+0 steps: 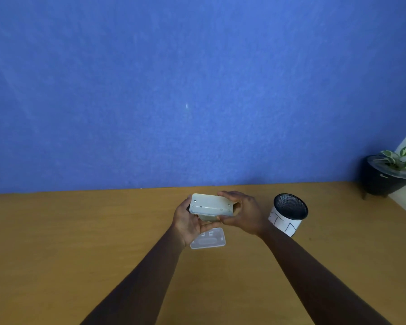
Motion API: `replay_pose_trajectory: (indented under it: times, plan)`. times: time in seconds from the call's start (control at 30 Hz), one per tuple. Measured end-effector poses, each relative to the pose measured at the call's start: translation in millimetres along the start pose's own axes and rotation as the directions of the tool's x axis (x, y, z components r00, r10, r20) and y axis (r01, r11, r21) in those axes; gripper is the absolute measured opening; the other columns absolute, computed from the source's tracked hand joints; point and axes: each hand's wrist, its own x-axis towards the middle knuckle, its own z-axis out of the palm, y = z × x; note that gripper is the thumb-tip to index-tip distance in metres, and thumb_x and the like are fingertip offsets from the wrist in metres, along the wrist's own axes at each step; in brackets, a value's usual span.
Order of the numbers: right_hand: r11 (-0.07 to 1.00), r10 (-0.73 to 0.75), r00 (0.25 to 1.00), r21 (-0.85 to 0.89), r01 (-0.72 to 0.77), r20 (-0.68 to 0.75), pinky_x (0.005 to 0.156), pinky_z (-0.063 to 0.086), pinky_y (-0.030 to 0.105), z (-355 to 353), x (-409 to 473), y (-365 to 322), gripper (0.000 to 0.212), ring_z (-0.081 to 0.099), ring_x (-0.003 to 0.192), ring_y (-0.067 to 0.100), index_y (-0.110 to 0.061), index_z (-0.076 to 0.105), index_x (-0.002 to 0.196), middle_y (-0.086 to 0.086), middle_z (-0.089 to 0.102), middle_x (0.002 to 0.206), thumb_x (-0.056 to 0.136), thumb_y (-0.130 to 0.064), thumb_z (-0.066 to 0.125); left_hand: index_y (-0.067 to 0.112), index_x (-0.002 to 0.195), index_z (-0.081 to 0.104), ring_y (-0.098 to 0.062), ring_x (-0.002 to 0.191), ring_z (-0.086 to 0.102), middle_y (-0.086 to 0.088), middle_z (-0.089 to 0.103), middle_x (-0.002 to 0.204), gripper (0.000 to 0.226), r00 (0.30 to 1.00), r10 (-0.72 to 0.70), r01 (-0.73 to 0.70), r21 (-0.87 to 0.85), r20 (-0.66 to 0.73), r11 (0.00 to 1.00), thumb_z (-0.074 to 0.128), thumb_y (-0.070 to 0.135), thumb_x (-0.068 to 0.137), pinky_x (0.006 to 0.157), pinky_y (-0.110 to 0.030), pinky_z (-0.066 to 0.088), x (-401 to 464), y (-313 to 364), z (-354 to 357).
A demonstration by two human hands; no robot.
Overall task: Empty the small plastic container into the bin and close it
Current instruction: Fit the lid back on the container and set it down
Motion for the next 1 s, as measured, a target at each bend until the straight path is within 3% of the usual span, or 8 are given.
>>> replay_pose_trajectory:
  times: [0.2, 0.33, 0.37, 0.43, 0.53, 0.63, 0.77, 1.0]
  plan:
    - [0.999, -0.020, 0.995, -0.044, 0.024, 0.096, 0.080, 0.037, 0.018, 19, 14, -1, 0.061, 0.045, 0.109, 0.008, -0.019, 0.055, 0.126, -0.003, 0.058, 0.127, 0.070, -0.022, 0.078, 0.001, 0.096, 0.057, -0.034, 0.085, 0.061, -0.020, 0.061, 0.094, 0.042, 0.998, 0.023, -0.029, -0.119, -0.054, 0.992, 0.034, 0.036, 0.098, 0.051, -0.040, 0.061, 5, 9, -20]
    - [0.965, 0.148, 0.978, 0.236, -0.111, -0.146, 0.080, 0.044, 0.019, 26, 22, 14, 0.036, 0.057, 0.103, 0.009, -0.018, 0.060, 0.120, -0.002, 0.064, 0.120, 0.085, -0.028, 0.062, 0.003, 0.091, 0.057, -0.032, 0.083, 0.059, -0.018, 0.061, 0.091, 0.039, 0.991, 0.041, -0.064, -0.172, -0.130, 0.983, 0.036, 0.035, 0.097, 0.044, -0.032, 0.058, 8, 10, -33]
    - [0.967, 0.184, 0.957, 0.218, -0.134, -0.225, 0.079, 0.045, 0.021, 29, 23, 20, 0.031, 0.059, 0.097, 0.010, -0.015, 0.064, 0.115, 0.001, 0.067, 0.117, 0.086, -0.024, 0.061, 0.004, 0.090, 0.058, -0.032, 0.082, 0.060, -0.017, 0.061, 0.091, 0.038, 0.987, 0.055, -0.081, -0.176, -0.148, 0.981, 0.036, 0.034, 0.097, 0.044, -0.031, 0.058, 9, 10, -38]
    - [0.985, 0.167, 0.950, 0.009, -0.171, -0.264, 0.078, 0.047, 0.024, 36, 22, 35, 0.025, 0.060, 0.087, 0.013, -0.013, 0.068, 0.108, 0.005, 0.070, 0.112, 0.084, -0.018, 0.063, 0.005, 0.088, 0.057, -0.031, 0.081, 0.060, -0.017, 0.062, 0.090, 0.036, 0.981, 0.076, -0.108, -0.175, -0.177, 0.979, 0.036, 0.033, 0.097, 0.045, -0.029, 0.058, 9, 11, -46]
    - [0.919, 0.134, 0.989, -0.383, -0.097, 0.070, 0.090, 0.044, 0.029, 52, 16, 53, 0.035, 0.054, 0.104, 0.016, -0.018, 0.064, 0.113, 0.002, 0.065, 0.121, 0.079, -0.025, 0.068, 0.007, 0.086, 0.056, -0.031, 0.082, 0.059, -0.017, 0.061, 0.089, 0.035, 0.974, 0.091, -0.128, -0.176, -0.205, 0.976, 0.035, 0.032, 0.097, 0.046, -0.029, 0.058, 12, 12, -52]
    - [0.832, 0.204, 0.915, -0.554, 0.026, 0.348, 0.102, 0.039, 0.034, 67, 14, 62, 0.067, 0.041, 0.125, 0.019, -0.020, 0.048, 0.130, 0.003, 0.050, 0.138, 0.070, -0.035, 0.074, 0.009, 0.085, 0.055, -0.030, 0.083, 0.058, -0.016, 0.060, 0.089, 0.034, 0.966, 0.107, -0.146, -0.153, -0.235, 0.977, 0.034, 0.032, 0.096, 0.052, -0.030, 0.058, 15, 15, -54]
    - [0.797, 0.225, 0.888, -0.600, 0.070, 0.402, 0.103, 0.038, 0.034, 81, 14, 67, 0.079, 0.041, 0.127, 0.020, -0.019, 0.039, 0.137, 0.003, 0.044, 0.143, 0.068, -0.034, 0.076, 0.010, 0.081, 0.055, -0.028, 0.080, 0.059, -0.014, 0.060, 0.085, 0.033, 0.956, 0.123, -0.161, -0.126, -0.265, 0.979, 0.034, 0.031, 0.096, 0.057, -0.031, 0.054, 19, 17, -54]
    - [0.790, 0.119, 0.888, -0.584, 0.186, 0.443, 0.094, 0.046, 0.033, 77, 12, 66, 0.053, 0.053, 0.115, 0.020, -0.024, 0.049, 0.130, 0.003, 0.055, 0.133, 0.079, -0.034, 0.062, 0.010, 0.080, 0.054, -0.028, 0.076, 0.058, -0.014, 0.058, 0.082, 0.032, 0.947, 0.135, -0.179, -0.129, -0.293, 0.975, 0.034, 0.031, 0.095, 0.045, -0.023, 0.055, 22, 16, -54]
